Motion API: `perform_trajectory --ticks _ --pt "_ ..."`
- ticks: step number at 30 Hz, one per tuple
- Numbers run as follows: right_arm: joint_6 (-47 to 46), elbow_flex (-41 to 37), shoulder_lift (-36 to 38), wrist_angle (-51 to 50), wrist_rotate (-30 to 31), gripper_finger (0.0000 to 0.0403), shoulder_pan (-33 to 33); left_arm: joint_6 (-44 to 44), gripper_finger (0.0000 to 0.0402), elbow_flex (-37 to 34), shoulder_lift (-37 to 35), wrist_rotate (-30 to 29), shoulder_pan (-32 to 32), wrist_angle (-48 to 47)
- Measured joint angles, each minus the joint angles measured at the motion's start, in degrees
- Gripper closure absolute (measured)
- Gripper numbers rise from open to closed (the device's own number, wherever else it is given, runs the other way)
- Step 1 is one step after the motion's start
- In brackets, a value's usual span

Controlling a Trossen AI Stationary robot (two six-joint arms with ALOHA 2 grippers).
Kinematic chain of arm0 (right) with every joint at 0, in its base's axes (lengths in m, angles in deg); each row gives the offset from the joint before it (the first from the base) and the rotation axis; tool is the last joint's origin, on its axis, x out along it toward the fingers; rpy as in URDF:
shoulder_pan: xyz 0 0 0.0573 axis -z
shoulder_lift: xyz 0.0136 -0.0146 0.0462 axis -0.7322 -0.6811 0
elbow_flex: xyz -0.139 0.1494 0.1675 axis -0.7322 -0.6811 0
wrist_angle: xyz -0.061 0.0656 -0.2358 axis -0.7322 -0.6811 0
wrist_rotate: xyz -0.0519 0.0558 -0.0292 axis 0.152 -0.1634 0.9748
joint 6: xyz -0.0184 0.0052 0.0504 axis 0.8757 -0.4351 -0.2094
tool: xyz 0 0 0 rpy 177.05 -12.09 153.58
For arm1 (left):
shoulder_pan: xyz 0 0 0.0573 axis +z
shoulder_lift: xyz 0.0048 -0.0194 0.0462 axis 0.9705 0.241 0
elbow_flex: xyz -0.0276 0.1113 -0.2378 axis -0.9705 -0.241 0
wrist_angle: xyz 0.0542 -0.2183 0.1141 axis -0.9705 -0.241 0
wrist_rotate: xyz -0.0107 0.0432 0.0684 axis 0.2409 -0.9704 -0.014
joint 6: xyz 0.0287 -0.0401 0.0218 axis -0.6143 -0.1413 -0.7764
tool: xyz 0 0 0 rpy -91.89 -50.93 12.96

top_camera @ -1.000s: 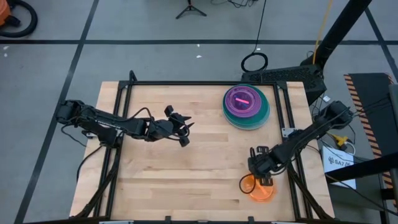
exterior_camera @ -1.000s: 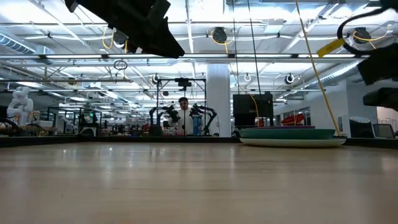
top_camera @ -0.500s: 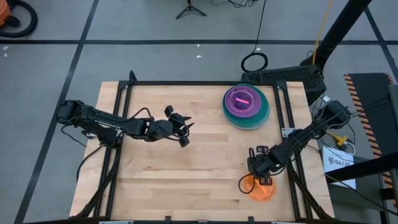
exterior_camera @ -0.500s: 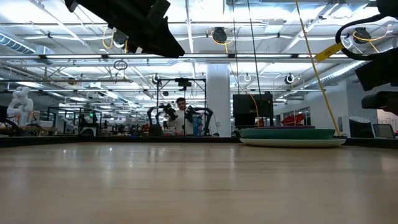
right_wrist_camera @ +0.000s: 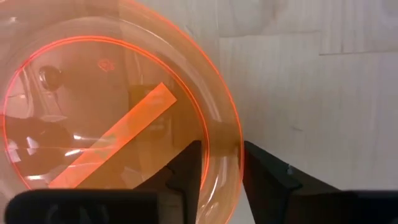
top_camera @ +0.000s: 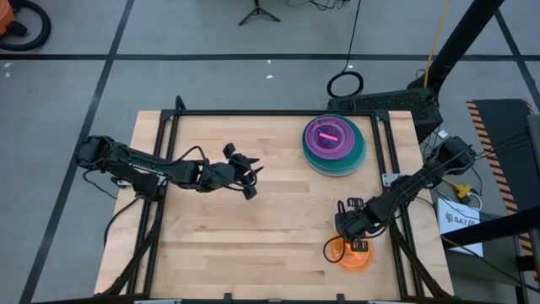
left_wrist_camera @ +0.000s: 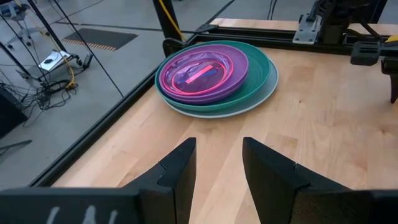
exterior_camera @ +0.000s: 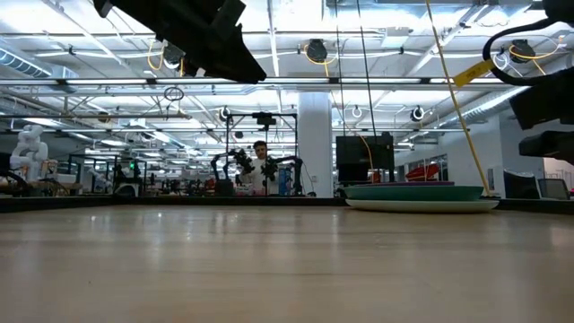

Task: Stack plastic plates
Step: Stack the orange plate on top of the pink plate

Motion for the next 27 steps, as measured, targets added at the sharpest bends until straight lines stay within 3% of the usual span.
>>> perform_trajectory --ticks 17,27 --pt "1.47 0.00 -0.02 0.86 -0.92 0.0315 3.90 -5.93 0.0263 0.00 -0.15 0.02 0.15 4.99" --pt "2.97 0.04 -0.02 3.83 1.29 0.0363 4.42 -6.79 0.0263 0.02 -0.17 0.01 0.15 5.89"
